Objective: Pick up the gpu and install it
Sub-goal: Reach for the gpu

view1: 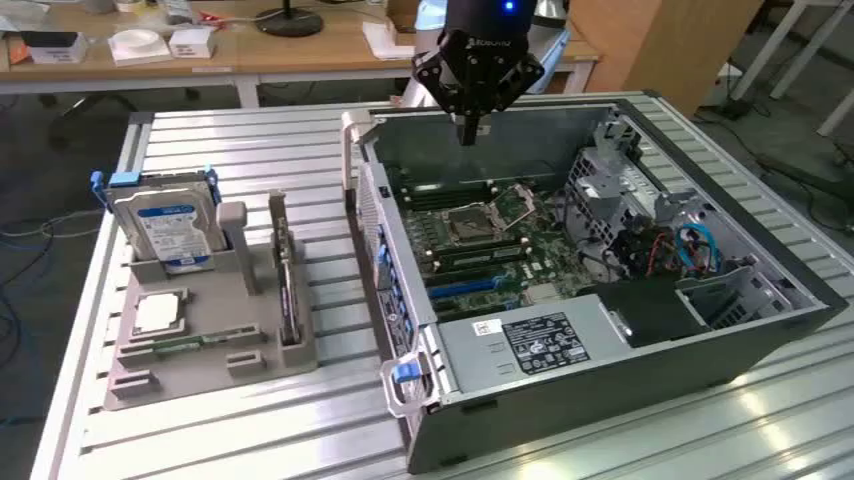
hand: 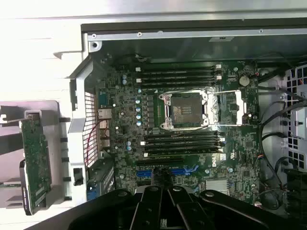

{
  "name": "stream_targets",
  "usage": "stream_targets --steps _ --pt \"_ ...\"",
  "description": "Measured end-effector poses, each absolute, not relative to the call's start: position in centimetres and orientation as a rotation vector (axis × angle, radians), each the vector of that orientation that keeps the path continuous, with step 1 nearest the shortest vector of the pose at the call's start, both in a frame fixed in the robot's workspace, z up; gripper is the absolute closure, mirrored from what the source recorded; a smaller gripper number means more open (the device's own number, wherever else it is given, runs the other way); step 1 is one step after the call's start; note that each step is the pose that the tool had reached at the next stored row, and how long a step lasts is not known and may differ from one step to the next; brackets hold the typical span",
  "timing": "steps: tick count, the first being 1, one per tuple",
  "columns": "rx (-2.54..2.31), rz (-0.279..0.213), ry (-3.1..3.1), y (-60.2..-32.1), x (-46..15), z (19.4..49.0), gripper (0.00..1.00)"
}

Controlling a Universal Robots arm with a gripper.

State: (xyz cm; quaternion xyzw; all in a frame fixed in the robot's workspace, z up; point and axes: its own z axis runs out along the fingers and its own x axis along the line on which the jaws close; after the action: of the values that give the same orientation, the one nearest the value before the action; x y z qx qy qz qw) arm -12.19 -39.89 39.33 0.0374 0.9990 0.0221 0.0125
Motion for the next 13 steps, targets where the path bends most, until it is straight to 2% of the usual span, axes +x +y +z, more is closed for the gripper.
stream_targets --steps 13 --pt "0.117 0.069 3.114 -39.89 -12.69 39.33 0.90"
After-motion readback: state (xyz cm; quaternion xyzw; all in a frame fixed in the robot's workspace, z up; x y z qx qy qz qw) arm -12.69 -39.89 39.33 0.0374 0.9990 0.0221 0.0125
